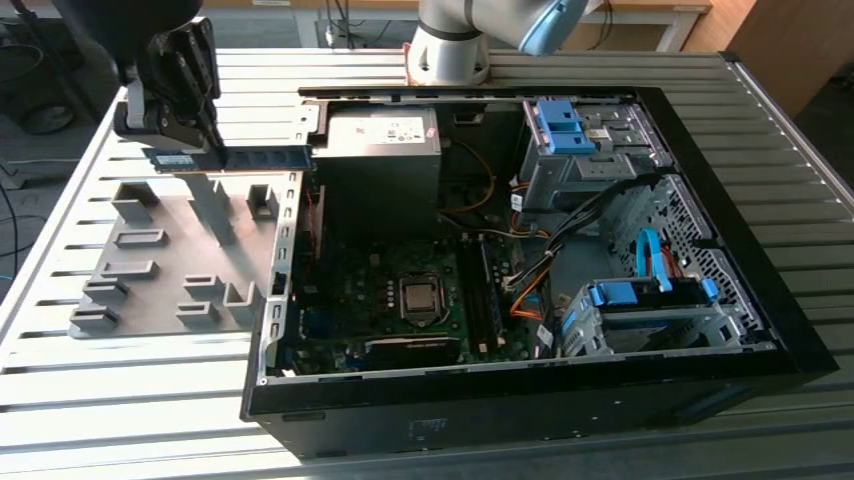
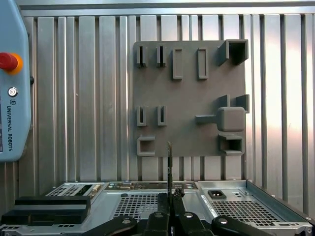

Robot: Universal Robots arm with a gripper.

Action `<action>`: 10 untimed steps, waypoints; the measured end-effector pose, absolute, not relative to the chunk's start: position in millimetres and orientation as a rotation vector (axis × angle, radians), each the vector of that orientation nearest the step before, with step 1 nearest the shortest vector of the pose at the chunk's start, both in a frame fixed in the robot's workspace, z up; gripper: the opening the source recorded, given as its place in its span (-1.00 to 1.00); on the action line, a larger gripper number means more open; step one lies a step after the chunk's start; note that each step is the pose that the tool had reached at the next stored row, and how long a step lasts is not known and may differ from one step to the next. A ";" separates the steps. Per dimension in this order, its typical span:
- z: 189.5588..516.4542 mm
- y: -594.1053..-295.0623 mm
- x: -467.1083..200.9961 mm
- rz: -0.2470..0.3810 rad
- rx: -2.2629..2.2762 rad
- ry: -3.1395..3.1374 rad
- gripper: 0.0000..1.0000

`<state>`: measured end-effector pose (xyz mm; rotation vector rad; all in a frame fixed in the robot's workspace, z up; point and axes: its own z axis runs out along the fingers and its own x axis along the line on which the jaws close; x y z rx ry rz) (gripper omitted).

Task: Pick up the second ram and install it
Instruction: 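Pick up the second ram and move it above second insertion slot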

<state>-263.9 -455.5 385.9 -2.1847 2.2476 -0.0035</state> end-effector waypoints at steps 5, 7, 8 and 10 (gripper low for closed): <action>385.9 -455.5 -262.2 -0.003 -2.185 2.248 -0.72; 385.9 -455.5 -261.5 -0.003 -2.185 2.248 -0.72; 385.9 -455.5 -261.2 -0.004 -2.185 2.248 -0.72; 385.9 -455.4 -260.5 -0.003 -2.185 2.248 -0.72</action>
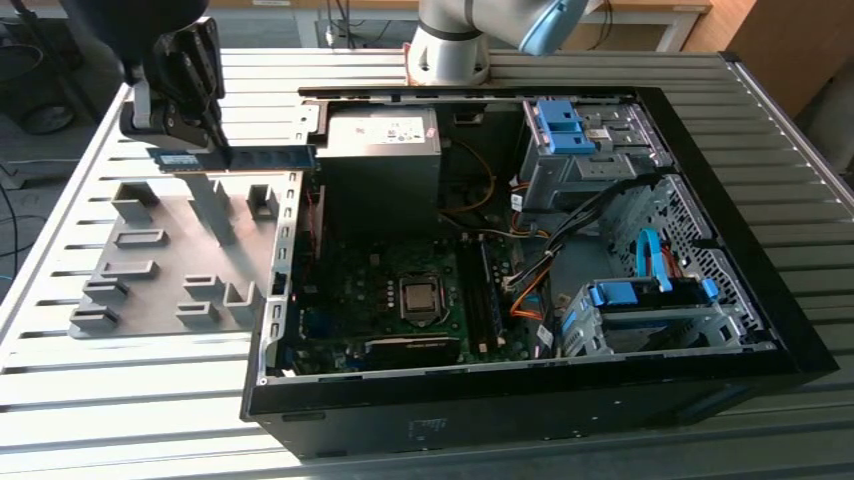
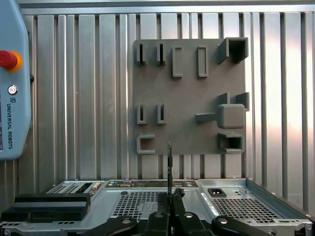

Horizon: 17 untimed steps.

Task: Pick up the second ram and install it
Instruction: 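Pick up the second ram and move it above second insertion slot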

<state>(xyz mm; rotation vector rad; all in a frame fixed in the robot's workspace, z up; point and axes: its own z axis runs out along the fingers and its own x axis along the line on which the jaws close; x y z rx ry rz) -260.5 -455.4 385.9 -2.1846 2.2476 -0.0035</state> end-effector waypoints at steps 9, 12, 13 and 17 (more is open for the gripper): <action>385.8 -455.5 -257.0 -0.003 -2.185 2.248 -0.72; 385.9 -455.5 -255.9 -0.003 -2.185 2.248 -0.72; 385.9 -455.5 -255.6 -0.003 -2.185 2.248 -0.72; 385.9 -455.5 -254.2 -0.003 -2.185 2.248 -0.72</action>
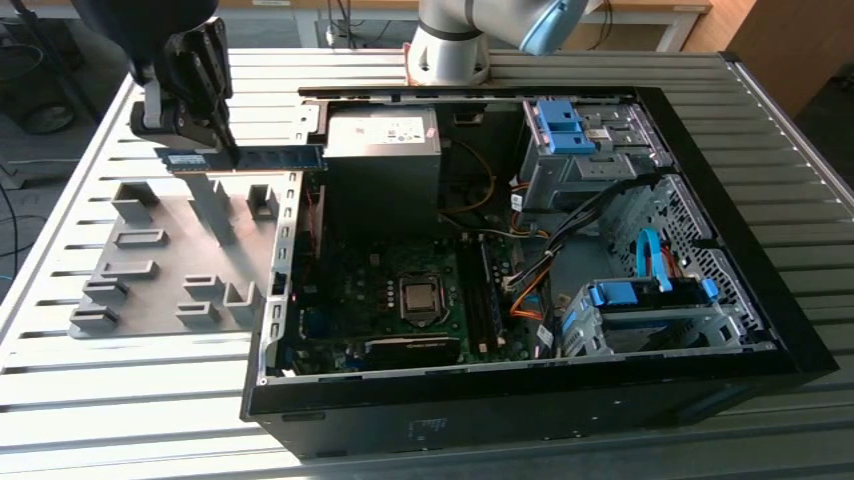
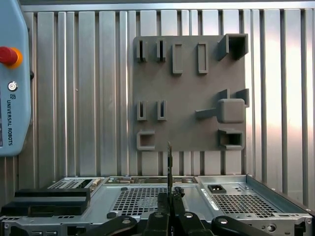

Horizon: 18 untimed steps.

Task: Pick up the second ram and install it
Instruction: 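Pick up the second ram and move it above second insertion slot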

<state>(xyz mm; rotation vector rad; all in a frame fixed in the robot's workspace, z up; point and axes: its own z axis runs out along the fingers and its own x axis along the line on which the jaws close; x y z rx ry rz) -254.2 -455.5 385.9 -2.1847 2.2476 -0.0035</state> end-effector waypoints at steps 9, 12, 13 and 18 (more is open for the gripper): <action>385.9 -455.5 -251.0 -0.003 -2.185 2.248 -0.72; 385.9 -455.5 -249.9 -0.003 -2.185 2.248 -0.72; 385.9 -455.4 -249.5 -0.003 -2.185 2.248 -0.72; 385.9 -455.5 -247.8 -0.003 -2.185 2.248 -0.72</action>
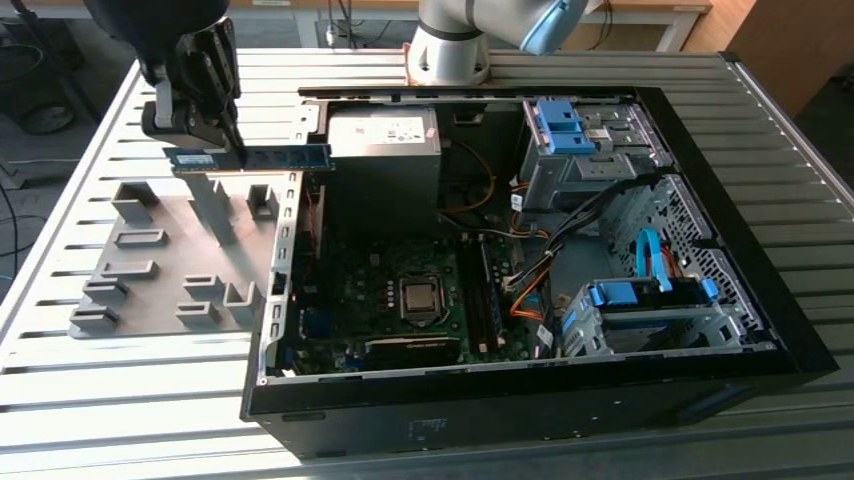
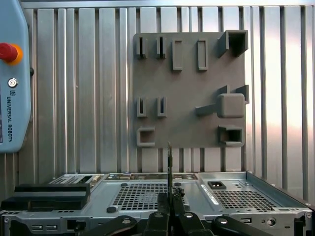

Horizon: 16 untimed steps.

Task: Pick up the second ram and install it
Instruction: 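Pick up the second ram and move it above second insertion slot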

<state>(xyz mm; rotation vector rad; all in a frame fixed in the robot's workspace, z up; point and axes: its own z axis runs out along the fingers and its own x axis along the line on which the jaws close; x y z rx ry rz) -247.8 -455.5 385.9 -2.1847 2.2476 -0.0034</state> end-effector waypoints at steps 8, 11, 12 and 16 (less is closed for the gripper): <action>385.9 -455.5 -245.0 -0.004 -2.185 2.248 -0.72; 385.9 -455.5 -243.9 -0.003 -2.185 2.248 -0.72; 385.9 -455.5 -243.5 -0.003 -2.185 2.248 -0.72; 385.9 -455.5 -241.9 -0.003 -2.185 2.248 -0.72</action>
